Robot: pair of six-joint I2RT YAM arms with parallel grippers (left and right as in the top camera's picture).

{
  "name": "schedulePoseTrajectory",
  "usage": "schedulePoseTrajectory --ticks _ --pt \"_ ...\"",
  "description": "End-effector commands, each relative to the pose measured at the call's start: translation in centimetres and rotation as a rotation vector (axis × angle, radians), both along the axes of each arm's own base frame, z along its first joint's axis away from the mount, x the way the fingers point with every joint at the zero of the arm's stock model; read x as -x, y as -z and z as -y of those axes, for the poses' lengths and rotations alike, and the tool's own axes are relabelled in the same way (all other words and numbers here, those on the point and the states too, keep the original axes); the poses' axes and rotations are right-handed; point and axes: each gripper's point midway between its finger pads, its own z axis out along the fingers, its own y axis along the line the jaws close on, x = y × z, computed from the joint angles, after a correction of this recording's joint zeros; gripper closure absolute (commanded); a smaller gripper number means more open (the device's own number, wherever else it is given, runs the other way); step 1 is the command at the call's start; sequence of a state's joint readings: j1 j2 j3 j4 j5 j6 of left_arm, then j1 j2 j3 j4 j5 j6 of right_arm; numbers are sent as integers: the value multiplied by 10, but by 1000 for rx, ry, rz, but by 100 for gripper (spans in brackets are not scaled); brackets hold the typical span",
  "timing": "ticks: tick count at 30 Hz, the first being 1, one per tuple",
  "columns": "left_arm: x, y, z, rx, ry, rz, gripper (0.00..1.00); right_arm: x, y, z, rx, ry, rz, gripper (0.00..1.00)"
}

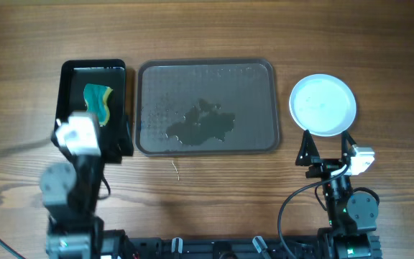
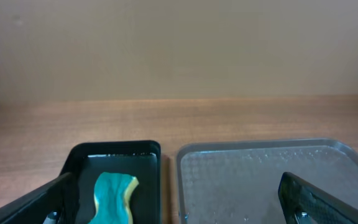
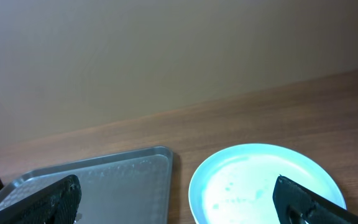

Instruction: Clean dirty plates on tray and stack at the side

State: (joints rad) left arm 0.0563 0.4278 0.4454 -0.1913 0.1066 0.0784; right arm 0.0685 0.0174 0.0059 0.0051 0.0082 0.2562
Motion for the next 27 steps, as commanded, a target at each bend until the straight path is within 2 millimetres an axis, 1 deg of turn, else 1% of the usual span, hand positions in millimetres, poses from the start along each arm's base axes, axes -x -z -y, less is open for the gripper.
schedulePoseTrajectory --ticks 1,3,8,12,15,27 --pt "11 37 7 -22 34 39 0 1 -4 3 16 14 17 0" --pt "15 50 9 -24 39 62 0 1 -4 3 16 14 17 0" --pt "21 71 13 -25 56 94 0 1 -4 3 16 14 17 0" --pt "22 78 14 -24 57 86 0 1 -4 3 16 14 17 0" --pt "25 88 14 -23 58 55 0 1 -4 3 16 14 17 0" --pt "25 90 14 -22 58 49 0 1 -4 3 16 14 17 0"
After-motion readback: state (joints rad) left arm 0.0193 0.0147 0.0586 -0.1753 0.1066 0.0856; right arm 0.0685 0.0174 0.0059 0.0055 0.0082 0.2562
